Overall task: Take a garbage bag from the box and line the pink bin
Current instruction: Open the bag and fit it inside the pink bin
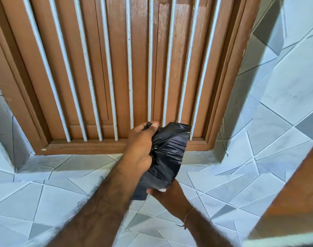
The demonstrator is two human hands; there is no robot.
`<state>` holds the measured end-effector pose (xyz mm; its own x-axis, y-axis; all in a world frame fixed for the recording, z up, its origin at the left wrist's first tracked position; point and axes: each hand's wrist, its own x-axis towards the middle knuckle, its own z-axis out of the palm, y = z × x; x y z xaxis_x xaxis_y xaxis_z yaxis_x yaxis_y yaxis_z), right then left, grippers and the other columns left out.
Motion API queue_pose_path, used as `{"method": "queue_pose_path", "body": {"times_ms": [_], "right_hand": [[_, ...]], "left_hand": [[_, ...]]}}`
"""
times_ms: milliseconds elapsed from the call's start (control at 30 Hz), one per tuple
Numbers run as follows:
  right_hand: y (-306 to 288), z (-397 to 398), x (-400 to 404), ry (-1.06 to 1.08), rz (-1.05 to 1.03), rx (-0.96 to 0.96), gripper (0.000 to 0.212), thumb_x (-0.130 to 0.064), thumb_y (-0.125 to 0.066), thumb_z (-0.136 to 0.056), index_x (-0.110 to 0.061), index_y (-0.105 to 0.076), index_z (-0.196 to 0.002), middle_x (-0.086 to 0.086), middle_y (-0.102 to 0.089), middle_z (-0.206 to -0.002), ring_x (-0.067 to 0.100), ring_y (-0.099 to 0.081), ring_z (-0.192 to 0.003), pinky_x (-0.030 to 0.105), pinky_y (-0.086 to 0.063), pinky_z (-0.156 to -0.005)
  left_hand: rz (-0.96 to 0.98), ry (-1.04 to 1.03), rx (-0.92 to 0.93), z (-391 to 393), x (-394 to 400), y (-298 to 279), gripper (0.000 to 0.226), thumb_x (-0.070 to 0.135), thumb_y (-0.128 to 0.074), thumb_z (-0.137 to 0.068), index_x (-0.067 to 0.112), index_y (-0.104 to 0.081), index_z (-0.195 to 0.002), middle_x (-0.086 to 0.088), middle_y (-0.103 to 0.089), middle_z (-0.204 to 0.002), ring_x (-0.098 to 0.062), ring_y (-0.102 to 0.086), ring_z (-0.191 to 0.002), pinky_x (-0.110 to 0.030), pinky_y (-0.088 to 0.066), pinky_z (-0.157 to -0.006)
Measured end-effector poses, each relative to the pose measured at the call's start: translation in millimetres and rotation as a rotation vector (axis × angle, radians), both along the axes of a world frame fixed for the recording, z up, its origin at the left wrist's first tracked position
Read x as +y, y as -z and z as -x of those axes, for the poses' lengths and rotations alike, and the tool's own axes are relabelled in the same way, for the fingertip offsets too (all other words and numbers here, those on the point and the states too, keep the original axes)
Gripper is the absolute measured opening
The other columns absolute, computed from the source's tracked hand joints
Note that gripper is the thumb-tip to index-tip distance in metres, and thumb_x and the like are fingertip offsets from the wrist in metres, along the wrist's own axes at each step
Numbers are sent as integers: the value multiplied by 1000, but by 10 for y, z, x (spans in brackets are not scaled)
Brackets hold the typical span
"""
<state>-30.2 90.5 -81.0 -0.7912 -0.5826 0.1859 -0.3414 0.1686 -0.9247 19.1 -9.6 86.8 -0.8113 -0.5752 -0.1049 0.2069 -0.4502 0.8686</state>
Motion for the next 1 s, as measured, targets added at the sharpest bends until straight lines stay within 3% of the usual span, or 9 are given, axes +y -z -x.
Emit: {"method": "queue_pose_path", "body": {"times_ms": [133, 233, 367, 500, 600, 700, 800, 900, 1000], "right_hand": [[-26, -7, 304, 3, 31, 28, 45, -26, -78, -74, -42, -59, -113, -23, -63, -117, -12, -56, -109, 14, -45, -95], [-31, 72, 592, -40, 3, 6, 42, -27, -76, -76, -34, -62, -115, -13, -65, -120, 2, -58, -113, 24, -45, -98], [0, 10, 1170, -105, -23, -73, 30, -15, -75, -73, -20, -67, -101, -8, -72, -97, 4, -66, -89, 18, -49, -78], [75, -49, 1803, -147, -66, -135, 11, -18, -70, -65, -19, -59, -65, -3, -57, -58, 17, -48, -57, 31, -45, -57], [109, -143, 2244, -152, -76, -199, 12, -20, -69, -65, -15, -58, -64, 0, -52, -58, 13, -44, -59, 29, -40, -53], [117, -286, 2650, -199, -137, -186, 25, -10, -67, -77, -16, -52, -57, 0, -45, -56, 10, -39, -54, 28, -33, -53], [152, -452, 2930, -217, -160, -205, 26, -12, -64, -82, -17, -53, -60, 3, -49, -60, 13, -43, -56, 29, -36, -54], [141, -677, 3152, -231, -130, -262, 10, -22, -69, -84, -14, -72, -88, -2, -75, -85, 10, -70, -78, 27, -57, -76], [60, -976, 3294, -229, -112, -363, 32, -39, -71, -81, -16, -72, -103, -1, -77, -96, 16, -73, -89, 33, -58, -85]], "left_hand": [[-131, 103, -4, -25, 587, -128, 6, 12, -60, -92, 9, -65, -93, -15, -72, -86, -28, -70, -72, -41, -60, -65], [-146, 148, -11, -34, 1055, -273, 7, 15, -58, -94, 11, -61, -90, -13, -70, -79, -26, -68, -68, -37, -57, -64], [-235, 140, 84, -69, 1598, -549, 19, 15, -51, -97, 8, -63, -83, -15, -69, -82, -27, -66, -72, -40, -56, -72], [-288, 40, 157, -133, 2102, -670, 22, 11, -49, -96, 4, -70, -95, -17, -73, -90, -30, -68, -81, -43, -58, -76], [-254, -40, 151, -222, 2422, -711, 27, 8, -43, -96, 3, -67, -108, -18, -72, -97, -31, -68, -85, -42, -58, -77], [-217, -179, 180, -406, 2521, -745, 21, 8, -43, -96, 7, -62, -91, -13, -70, -73, -27, -66, -68, -40, -59, -65], [-134, -400, 208, -660, 2339, -741, 16, 3, -47, -91, 7, -60, -82, -14, -64, -74, -26, -64, -63, -39, -59, -58], [50, -636, 44, -989, 2063, -448, 11, 13, -52, -87, 10, -61, -81, -8, -62, -73, -23, -59, -66, -28, -52, -55], [378, -882, -459, -1360, 2097, 118, 52, 44, -55, -80, 17, -53, -124, -11, -61, -120, -34, -60, -107, -48, -51, -91]]}}
